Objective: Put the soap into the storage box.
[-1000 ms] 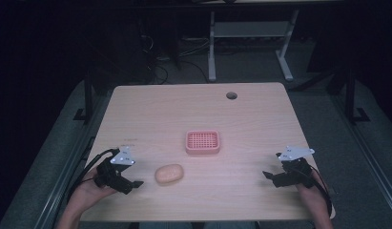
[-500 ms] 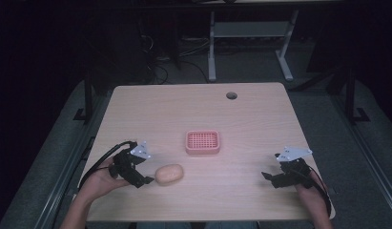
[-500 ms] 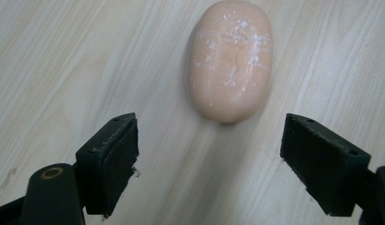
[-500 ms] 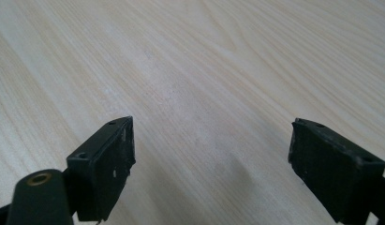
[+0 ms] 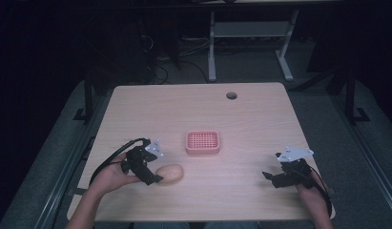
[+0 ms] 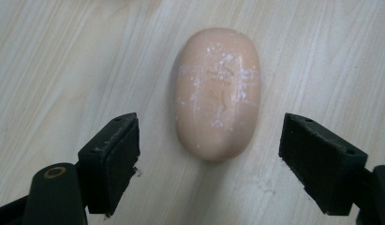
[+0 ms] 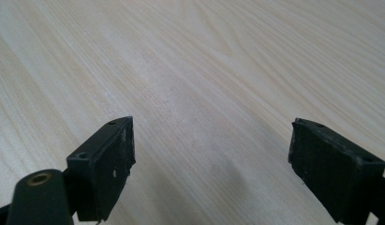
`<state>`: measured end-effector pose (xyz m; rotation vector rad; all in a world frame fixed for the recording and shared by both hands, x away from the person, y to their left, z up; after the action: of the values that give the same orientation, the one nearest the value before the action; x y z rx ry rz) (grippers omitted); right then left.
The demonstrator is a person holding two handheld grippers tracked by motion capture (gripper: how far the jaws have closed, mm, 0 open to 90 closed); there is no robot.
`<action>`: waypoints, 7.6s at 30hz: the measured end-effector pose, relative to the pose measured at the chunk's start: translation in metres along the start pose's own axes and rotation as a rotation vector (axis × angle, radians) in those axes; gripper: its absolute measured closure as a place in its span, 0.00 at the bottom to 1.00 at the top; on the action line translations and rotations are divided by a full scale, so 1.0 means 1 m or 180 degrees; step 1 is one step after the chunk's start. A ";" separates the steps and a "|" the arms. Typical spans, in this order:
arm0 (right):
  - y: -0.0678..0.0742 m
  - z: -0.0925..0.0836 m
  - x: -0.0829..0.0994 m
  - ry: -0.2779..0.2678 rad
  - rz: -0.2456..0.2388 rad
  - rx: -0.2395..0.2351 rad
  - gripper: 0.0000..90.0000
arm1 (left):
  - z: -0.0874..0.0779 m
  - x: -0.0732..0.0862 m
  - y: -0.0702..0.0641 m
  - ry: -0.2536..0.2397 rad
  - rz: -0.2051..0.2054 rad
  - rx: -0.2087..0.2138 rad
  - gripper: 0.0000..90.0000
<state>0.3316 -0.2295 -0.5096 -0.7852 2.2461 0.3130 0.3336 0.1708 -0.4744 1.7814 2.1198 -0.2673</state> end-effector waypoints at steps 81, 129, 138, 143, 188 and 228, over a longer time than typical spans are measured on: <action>0.002 -0.002 0.000 -0.0040 0.0022 0.0013 0.16 | 0.042 -0.029 0.009 0.0521 0.0130 0.0440 0.36; 0.007 0.009 -0.006 -0.0072 0.0079 -0.0192 0.16 | 0.018 -0.075 0.058 0.0337 0.0225 0.0527 0.36; 0.008 0.010 -0.008 -0.0059 0.0042 -0.0171 0.16 | 0.016 -0.086 0.064 0.0346 0.0269 0.0535 0.36; 0.006 0.011 -0.007 -0.0044 0.0031 -0.0114 0.16 | 0.015 -0.092 0.070 0.0282 0.0253 0.0539 0.36; 0.006 0.006 -0.010 -0.0046 -0.0040 -0.0020 0.16 | 0.058 -0.148 0.102 0.0472 0.0468 0.0553 0.36; 0.007 0.006 -0.009 -0.0055 -0.0050 -0.0041 0.16 | 0.085 -0.145 0.103 0.0669 0.0493 0.0573 0.36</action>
<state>0.3359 -0.2176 -0.5070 -0.8035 2.2229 0.3257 0.4675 0.0265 -0.4874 2.1508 2.1392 -0.2461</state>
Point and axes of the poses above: each handheld gripper's, and its own axes: z roughly forward along the jaws, x roughly out of its underside, y roughly to its left, the point moved 8 cm from there along z, roughly forward along the jaws, and after that the axes turned 10 degrees about z, right-handed, at the moved point
